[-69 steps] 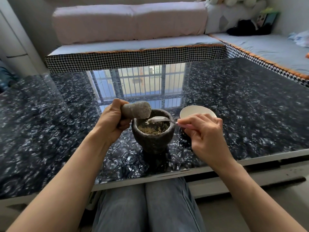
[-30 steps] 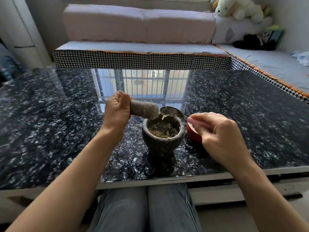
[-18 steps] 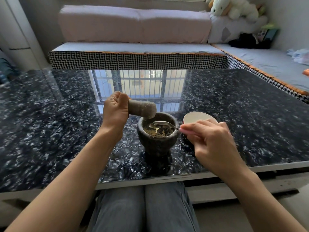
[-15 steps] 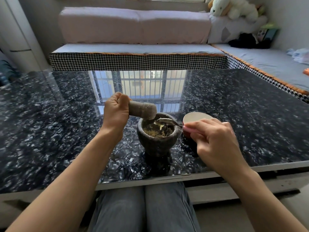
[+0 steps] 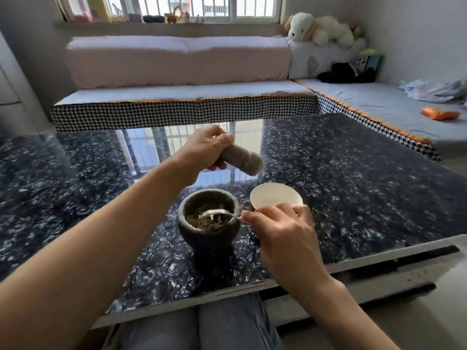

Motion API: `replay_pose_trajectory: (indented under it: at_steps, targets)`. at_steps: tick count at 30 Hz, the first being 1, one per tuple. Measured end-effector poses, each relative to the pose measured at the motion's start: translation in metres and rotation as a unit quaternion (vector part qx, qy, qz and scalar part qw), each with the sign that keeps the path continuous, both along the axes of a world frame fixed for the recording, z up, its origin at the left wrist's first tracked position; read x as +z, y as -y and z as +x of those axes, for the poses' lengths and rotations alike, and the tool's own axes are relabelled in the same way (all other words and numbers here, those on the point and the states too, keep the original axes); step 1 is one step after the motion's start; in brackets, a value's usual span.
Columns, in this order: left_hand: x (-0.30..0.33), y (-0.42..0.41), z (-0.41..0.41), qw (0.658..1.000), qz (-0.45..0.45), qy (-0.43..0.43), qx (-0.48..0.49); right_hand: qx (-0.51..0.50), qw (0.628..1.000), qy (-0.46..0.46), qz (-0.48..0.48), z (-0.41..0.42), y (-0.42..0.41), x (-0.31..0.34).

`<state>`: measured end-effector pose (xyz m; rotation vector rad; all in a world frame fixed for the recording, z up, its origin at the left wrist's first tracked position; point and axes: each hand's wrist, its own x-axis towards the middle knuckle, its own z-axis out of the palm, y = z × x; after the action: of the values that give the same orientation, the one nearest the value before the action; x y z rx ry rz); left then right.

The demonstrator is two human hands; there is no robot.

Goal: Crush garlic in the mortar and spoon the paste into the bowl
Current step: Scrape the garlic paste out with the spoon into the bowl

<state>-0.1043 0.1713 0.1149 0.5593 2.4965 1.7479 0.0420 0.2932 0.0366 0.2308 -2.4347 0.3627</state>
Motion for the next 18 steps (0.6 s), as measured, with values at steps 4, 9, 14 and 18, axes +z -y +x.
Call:
replay_pose_trajectory:
  at_steps: [4,9,14,18]
  targets:
    - [-0.002,0.001,-0.006,1.0,0.016,0.023,0.004,-0.006,1.0,-0.009,-0.011,0.0,-0.005,-0.002]
    - [-0.03,0.059,0.001,0.987,0.104,0.063,0.108,-0.008,1.0,-0.001,-0.003,-0.011,-0.005,0.001]
    - [-0.079,0.1,0.014,0.969,0.124,0.078,0.198,-0.008,0.999,0.033,0.035,-0.026,0.017,0.011]
    - [-0.109,0.108,0.02,0.972,0.067,0.062,0.217,-0.018,0.992,0.061,0.11,-0.028,0.036,0.017]
